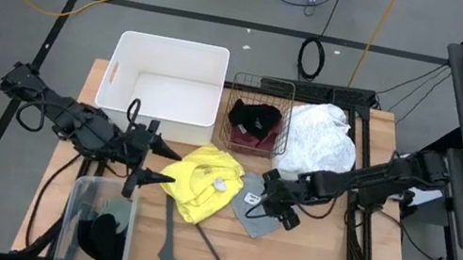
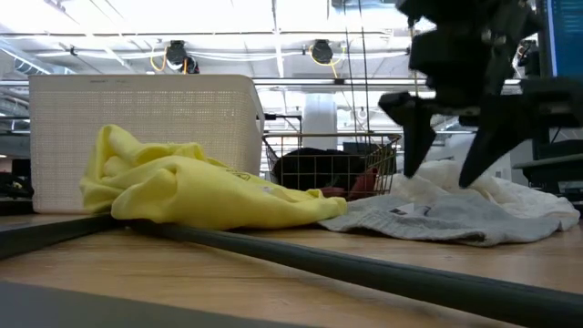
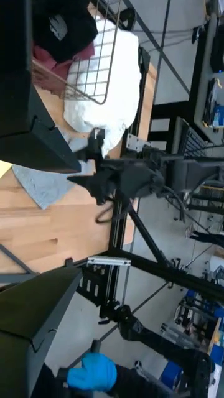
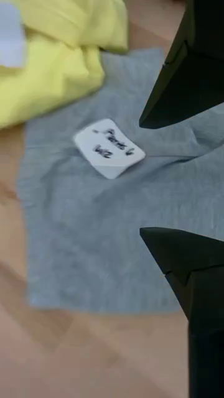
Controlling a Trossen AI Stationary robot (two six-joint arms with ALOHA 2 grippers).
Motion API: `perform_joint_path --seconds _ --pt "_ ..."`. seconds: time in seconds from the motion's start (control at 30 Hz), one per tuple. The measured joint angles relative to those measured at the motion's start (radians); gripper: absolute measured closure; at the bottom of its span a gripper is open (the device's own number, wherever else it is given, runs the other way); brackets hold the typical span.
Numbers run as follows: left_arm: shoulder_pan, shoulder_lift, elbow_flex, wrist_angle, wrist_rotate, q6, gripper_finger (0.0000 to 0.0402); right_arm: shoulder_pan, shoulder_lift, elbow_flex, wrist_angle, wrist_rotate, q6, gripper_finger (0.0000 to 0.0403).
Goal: Pick & Place Cloths
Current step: Put the gray boxer into the wire basket
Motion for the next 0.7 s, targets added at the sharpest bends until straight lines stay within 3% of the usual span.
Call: perform_joint_path --seconds 0.5,0.7 --pt "-0.006 0.001 -0.036 0.007 -0.001 -0.074 0.0135 -0.065 0.207 0.005 0.062 -0.007 0.008 0.0136" --pt "-0.006 0.001 -0.036 0.007 -0.001 -0.077 0.0135 -0.065 0.268 0.003 0.052 -0.009 0.085 0.0171"
